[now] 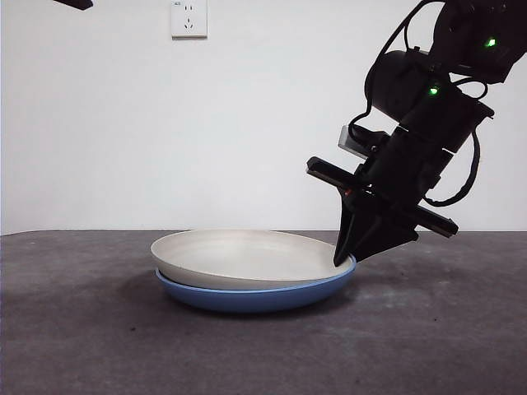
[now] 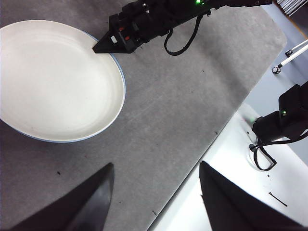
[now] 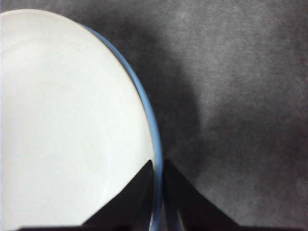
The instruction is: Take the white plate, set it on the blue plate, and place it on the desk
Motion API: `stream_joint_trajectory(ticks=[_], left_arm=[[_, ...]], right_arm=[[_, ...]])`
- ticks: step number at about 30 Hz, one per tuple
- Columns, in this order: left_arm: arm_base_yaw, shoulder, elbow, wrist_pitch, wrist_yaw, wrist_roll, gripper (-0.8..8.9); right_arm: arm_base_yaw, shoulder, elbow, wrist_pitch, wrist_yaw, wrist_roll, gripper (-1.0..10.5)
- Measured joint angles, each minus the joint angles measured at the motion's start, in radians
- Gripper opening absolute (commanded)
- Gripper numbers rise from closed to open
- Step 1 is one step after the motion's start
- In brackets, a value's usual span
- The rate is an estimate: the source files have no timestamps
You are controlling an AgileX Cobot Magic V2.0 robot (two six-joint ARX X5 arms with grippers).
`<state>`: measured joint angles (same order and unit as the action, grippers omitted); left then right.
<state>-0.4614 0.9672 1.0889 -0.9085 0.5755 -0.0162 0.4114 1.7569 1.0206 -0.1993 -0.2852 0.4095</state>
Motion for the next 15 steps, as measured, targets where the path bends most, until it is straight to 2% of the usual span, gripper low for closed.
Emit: stream_joint_trajectory(ticks=[4, 9, 15], left_arm=[[0.0, 0.0, 0.0, 0.0, 0.0, 0.0, 2.8], [0.0, 0.0, 0.0, 0.0, 0.0, 0.0, 2.8], [0.0, 0.0, 0.0, 0.0, 0.0, 0.0, 2.8]], right_arm=[[0.0, 0.001, 0.004, 0.001, 0.0, 0.0, 0.3], [0.0, 0.001, 0.006, -0.005, 0.001, 0.0, 2.7], [0.0, -0.004, 0.006, -0.024, 0.002, 0.0, 2.8]])
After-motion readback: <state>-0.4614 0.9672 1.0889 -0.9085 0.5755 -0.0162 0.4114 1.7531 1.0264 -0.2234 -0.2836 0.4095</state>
